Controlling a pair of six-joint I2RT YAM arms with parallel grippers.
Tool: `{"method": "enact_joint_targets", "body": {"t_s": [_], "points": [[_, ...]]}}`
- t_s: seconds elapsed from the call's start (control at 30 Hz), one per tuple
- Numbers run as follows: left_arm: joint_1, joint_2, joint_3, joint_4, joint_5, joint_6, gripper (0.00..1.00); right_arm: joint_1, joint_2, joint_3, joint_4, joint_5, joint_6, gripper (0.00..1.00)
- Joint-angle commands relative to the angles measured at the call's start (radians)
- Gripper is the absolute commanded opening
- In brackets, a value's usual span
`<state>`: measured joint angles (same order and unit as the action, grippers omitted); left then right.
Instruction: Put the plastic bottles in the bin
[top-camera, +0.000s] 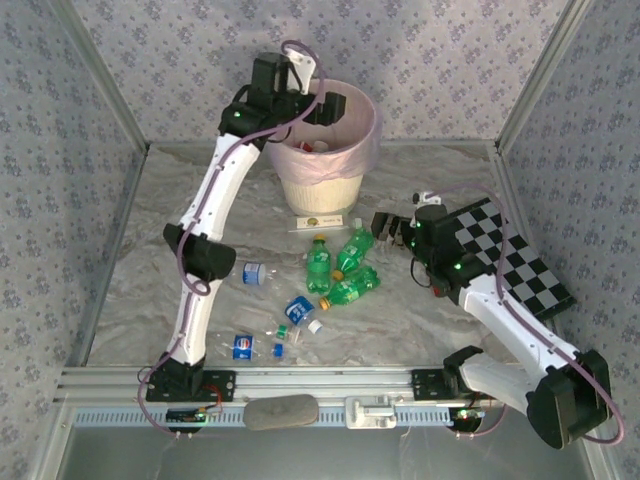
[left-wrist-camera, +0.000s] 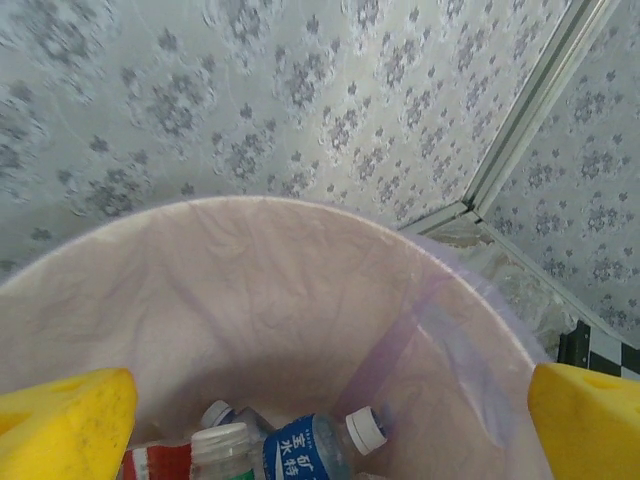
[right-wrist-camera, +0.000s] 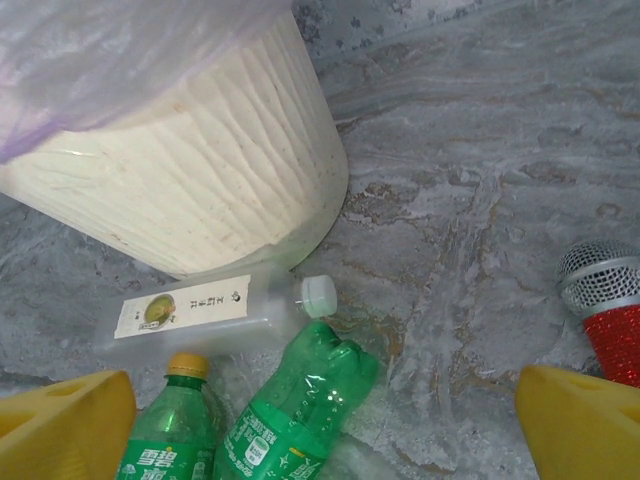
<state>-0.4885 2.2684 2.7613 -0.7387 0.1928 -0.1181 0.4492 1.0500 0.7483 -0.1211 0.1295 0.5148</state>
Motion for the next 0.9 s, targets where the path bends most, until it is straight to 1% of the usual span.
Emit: {"method": "enact_joint_targets", "body": {"t_s": [0.0,0.1,0.2,0.33,0.47,0.57,0.73,0.87], "points": [[0.001,-0.138,-0.055,-0.016,-0.035,-0.013,1.0,0.001,0.03,-0.019,0.02,-0.024,0.081,0.99],[0.001,-0.243,-0.244,0.05,-0.037,-0.011,1.0,0.006,0.059,-0.036,0.027,-0.045,0.138,0.99],[0.001,-0.407,-0.532,0.219,-0.066,-0.008,1.0,0.01,0.082,-0.048,0.028,-0.066,0.179,0.99],[0.003,-0.618,-0.928,0.444,-0.156,-0.021,1.0,0.018,0.107,-0.056,0.0,-0.088,0.251,0.99],[0.002,-0.777,-1.224,0.572,-0.238,-0.072,1.0,0.039,0.116,-0.071,-0.05,-0.082,0.368,0.99],[0.002,-0.877,-1.424,0.652,-0.296,-0.13,1.0,0.073,0.106,-0.093,-0.084,-0.064,0.485,0.99],[0.002,-1.003,-1.703,0.728,-0.37,-0.242,1.0,0.137,0.068,-0.111,-0.171,-0.023,0.65,0.99],[0.002,-1.059,-1.843,0.73,-0.387,-0.303,1.0,0.182,0.036,-0.115,-0.258,0.007,0.738,0.99]]}}
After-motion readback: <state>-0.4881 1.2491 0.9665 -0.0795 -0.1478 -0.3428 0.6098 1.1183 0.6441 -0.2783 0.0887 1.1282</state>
